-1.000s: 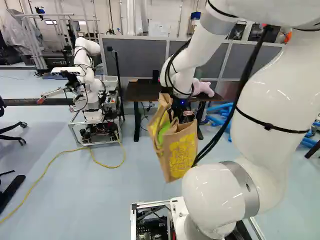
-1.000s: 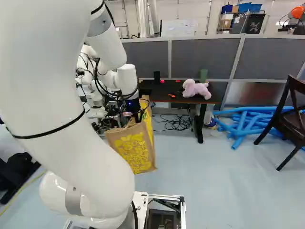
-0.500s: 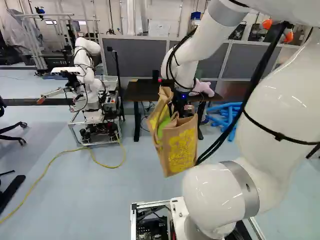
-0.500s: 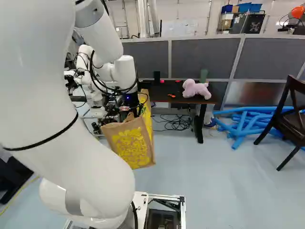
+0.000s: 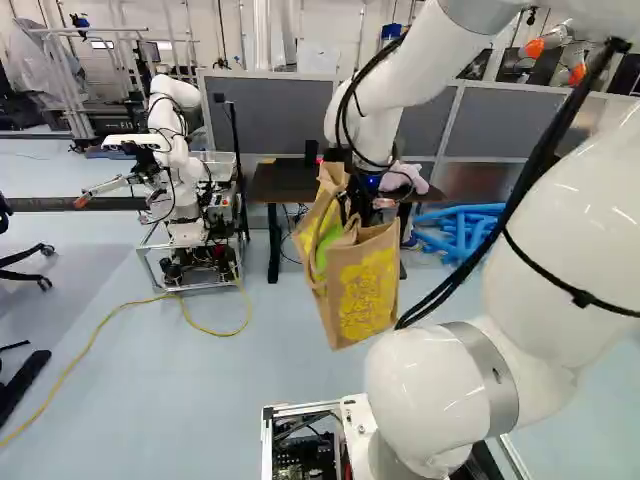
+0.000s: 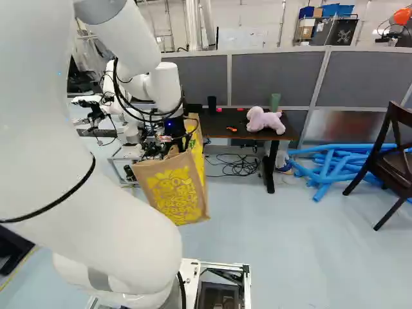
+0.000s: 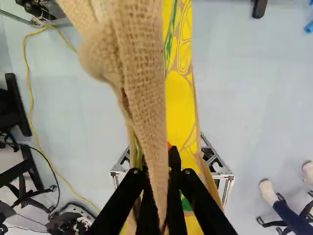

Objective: Pick up the bag on the ground and place it on the table

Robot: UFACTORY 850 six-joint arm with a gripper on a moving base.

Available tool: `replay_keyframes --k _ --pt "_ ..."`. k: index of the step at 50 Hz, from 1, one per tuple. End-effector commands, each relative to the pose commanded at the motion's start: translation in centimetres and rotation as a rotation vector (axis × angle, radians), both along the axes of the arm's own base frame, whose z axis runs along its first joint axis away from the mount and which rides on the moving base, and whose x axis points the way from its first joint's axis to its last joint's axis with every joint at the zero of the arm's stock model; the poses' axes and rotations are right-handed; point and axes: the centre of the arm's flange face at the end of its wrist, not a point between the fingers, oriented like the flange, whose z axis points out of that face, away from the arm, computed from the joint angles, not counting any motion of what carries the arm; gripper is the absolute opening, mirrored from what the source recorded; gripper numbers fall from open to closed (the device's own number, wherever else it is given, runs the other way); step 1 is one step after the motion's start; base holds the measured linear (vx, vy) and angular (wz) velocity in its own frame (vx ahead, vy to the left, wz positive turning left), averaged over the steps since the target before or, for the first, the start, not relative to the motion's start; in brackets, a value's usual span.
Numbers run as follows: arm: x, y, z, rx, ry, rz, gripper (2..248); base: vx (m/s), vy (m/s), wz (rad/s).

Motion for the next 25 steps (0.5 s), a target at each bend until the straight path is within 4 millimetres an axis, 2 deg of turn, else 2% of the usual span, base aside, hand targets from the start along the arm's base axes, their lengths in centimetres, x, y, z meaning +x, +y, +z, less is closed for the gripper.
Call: replay_keyframes --k 25 --pt "-1.4 0.0 3.8 0.004 0.009 0.004 21 0.0 0.0 0.0"
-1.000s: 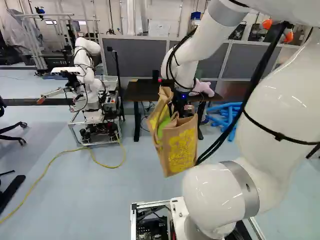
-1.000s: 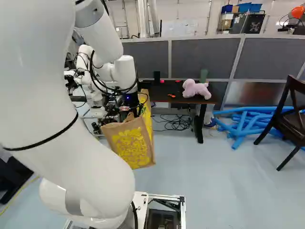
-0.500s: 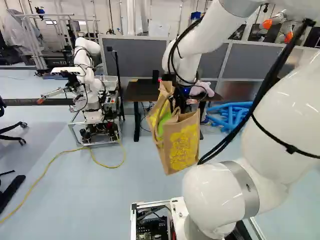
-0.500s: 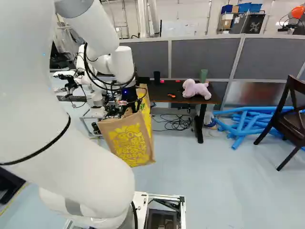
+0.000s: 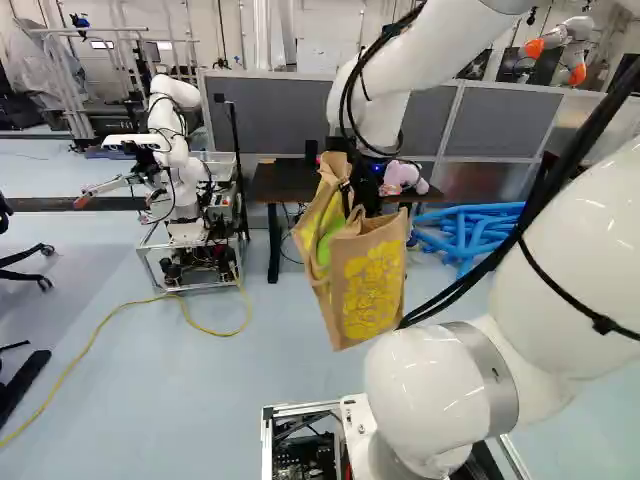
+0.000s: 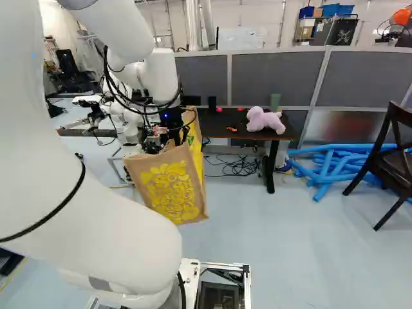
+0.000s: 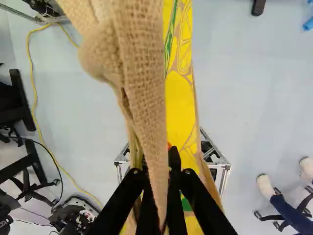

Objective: Pick up the bag on the ground and place it on the table

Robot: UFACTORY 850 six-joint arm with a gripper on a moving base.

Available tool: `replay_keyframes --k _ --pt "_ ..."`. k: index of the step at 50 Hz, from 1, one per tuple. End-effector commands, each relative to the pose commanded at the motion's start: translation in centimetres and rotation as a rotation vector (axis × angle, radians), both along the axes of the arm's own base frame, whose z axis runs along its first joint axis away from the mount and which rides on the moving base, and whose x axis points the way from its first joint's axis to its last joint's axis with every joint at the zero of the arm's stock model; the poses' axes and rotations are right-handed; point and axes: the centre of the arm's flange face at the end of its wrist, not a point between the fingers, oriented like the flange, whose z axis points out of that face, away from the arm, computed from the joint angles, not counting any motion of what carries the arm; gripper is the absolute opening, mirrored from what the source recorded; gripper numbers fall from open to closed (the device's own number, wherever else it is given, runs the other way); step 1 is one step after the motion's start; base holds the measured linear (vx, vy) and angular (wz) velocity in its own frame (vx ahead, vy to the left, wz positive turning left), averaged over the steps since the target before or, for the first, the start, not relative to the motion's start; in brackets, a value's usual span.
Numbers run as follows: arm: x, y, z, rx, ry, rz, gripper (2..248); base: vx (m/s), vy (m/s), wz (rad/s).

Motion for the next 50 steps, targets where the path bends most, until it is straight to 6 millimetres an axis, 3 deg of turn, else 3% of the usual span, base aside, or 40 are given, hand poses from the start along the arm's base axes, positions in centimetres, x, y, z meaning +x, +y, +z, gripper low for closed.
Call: replay_keyframes --k 50 --pt "1.7 -0.1 7.7 0.006 0.024 0.006 21 0.0 0.0 0.0"
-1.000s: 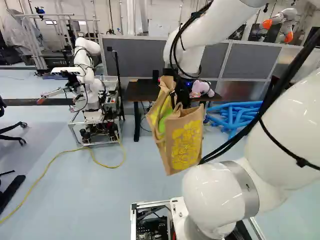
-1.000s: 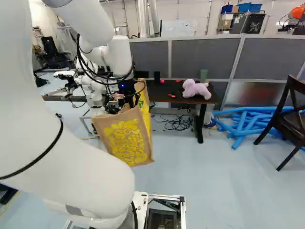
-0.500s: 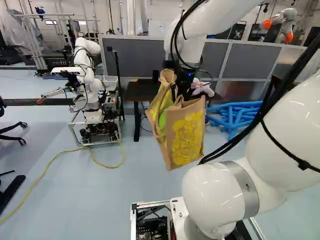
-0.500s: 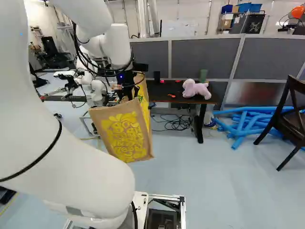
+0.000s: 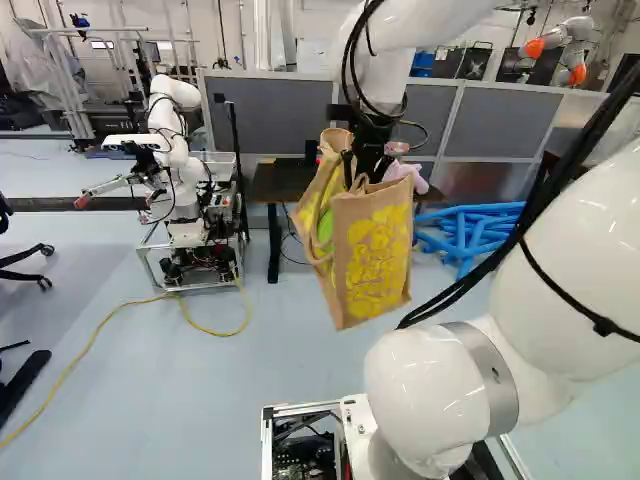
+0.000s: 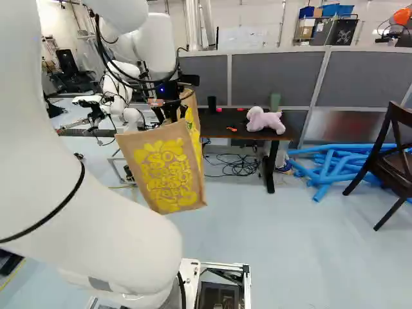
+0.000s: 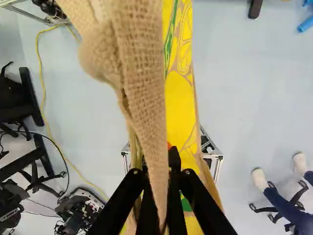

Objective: Pick up the bag on the ground and place it on the table

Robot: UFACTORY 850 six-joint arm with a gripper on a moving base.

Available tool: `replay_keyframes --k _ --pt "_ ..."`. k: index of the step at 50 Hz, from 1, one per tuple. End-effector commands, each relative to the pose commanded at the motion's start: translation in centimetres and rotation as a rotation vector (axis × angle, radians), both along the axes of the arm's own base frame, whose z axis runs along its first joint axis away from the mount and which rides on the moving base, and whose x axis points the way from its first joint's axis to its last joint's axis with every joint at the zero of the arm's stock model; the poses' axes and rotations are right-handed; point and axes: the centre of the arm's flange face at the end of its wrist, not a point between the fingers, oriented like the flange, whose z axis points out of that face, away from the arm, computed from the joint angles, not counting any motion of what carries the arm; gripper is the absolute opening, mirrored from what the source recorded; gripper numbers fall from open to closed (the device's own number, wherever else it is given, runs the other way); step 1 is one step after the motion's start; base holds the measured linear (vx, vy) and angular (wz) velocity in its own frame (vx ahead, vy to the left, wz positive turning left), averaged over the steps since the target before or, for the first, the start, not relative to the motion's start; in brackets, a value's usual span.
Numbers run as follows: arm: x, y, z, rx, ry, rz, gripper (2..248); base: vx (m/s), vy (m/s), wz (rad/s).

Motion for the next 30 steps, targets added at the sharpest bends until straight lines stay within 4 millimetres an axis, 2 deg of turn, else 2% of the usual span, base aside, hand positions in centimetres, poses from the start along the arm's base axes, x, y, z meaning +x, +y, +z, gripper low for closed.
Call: replay_keyframes --k 30 --pt "0.9 0.0 4.8 0.003 0.017 0.005 21 0.0 0.0 0.0"
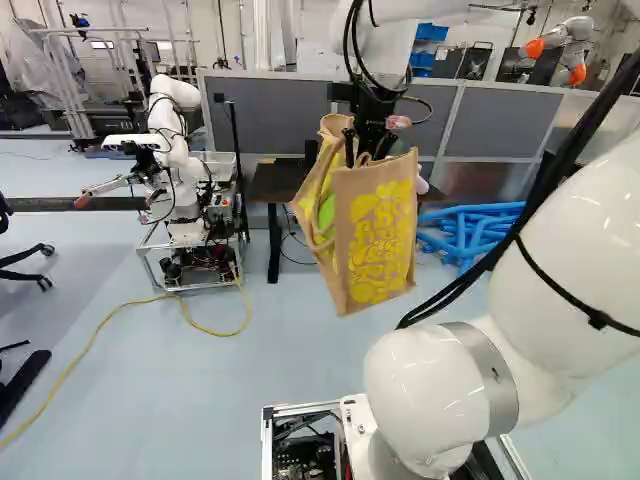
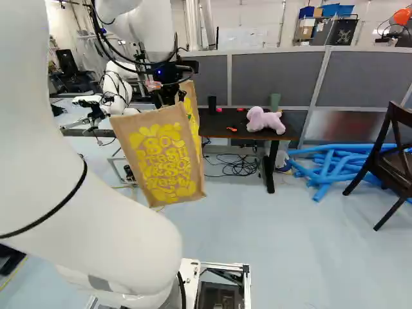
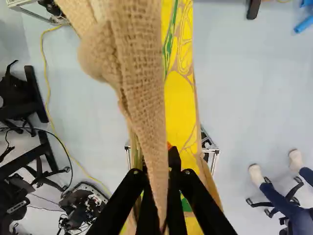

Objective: Pick up the bag on the ground and place it on the table

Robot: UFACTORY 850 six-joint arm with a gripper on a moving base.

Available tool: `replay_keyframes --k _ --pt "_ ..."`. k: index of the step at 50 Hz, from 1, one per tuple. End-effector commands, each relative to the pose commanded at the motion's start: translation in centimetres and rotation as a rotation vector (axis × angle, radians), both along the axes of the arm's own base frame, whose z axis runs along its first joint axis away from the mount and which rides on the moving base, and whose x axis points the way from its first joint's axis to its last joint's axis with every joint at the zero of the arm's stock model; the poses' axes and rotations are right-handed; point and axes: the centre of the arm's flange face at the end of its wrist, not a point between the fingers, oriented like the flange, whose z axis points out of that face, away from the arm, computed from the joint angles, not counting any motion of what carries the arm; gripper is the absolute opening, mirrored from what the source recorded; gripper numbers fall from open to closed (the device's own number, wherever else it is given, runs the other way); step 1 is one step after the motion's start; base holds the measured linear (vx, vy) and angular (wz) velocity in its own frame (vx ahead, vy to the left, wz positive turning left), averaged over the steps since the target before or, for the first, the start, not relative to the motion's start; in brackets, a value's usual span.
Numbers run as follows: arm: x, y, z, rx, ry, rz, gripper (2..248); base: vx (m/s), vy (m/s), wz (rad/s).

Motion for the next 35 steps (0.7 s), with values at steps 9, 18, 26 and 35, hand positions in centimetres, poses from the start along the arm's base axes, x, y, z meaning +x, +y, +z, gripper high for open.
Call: replay_keyframes --k 9,18,26,35 --pt "0.2 0.0 1.4 0.001 -0.001 0.001 21 0.0 0.0 0.0" --pt "0.3 0.0 2.9 0.001 -0.014 0.002 21 0.0 0.0 0.0" --pt "0.5 0.0 4.1 0.002 -0.036 0.002 21 0.0 0.0 0.0" --pt "0.6 -0.1 5.5 0.002 -0.052 0.002 21 0.0 0.0 0.0"
